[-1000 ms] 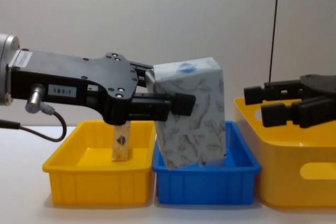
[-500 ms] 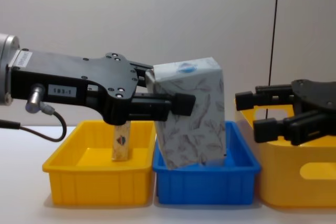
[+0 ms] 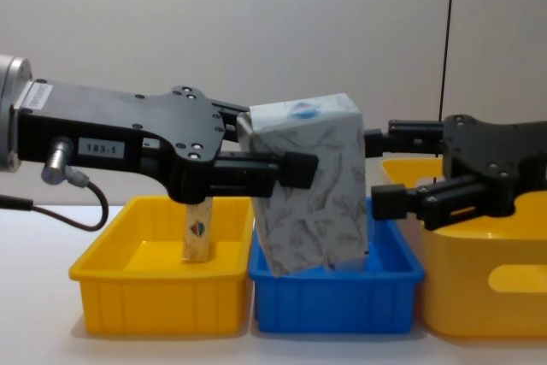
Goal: Bimanual collaborative sorting of washing and personal care products
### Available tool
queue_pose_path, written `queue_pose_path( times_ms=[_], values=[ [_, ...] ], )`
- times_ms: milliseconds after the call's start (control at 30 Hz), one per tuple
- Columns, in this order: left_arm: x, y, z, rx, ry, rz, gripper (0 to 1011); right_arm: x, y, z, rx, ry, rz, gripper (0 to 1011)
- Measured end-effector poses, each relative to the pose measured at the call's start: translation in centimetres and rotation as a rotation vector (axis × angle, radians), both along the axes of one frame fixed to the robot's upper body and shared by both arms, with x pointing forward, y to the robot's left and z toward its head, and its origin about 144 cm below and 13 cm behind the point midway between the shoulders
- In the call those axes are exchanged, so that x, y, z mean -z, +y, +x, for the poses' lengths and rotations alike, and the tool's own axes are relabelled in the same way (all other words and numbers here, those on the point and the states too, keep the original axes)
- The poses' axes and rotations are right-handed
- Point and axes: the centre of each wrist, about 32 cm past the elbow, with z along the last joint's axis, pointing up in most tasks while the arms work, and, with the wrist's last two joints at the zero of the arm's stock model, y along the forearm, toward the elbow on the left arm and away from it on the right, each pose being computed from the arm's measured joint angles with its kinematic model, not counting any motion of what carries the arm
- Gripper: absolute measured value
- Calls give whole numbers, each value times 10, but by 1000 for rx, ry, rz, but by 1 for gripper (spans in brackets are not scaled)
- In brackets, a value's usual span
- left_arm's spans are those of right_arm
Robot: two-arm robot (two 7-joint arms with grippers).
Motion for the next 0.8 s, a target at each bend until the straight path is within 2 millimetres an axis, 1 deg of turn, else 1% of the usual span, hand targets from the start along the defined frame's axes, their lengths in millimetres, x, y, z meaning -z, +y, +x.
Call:
queue_pose_path(
  times_ms=[333, 800],
  values=[
    [0, 0, 0, 0, 0, 0, 387, 2, 8, 1, -2, -10, 15, 1002],
    [0, 0, 0, 0, 0, 0, 387, -1, 13, 4, -31, 25, -20, 1002]
  ],
)
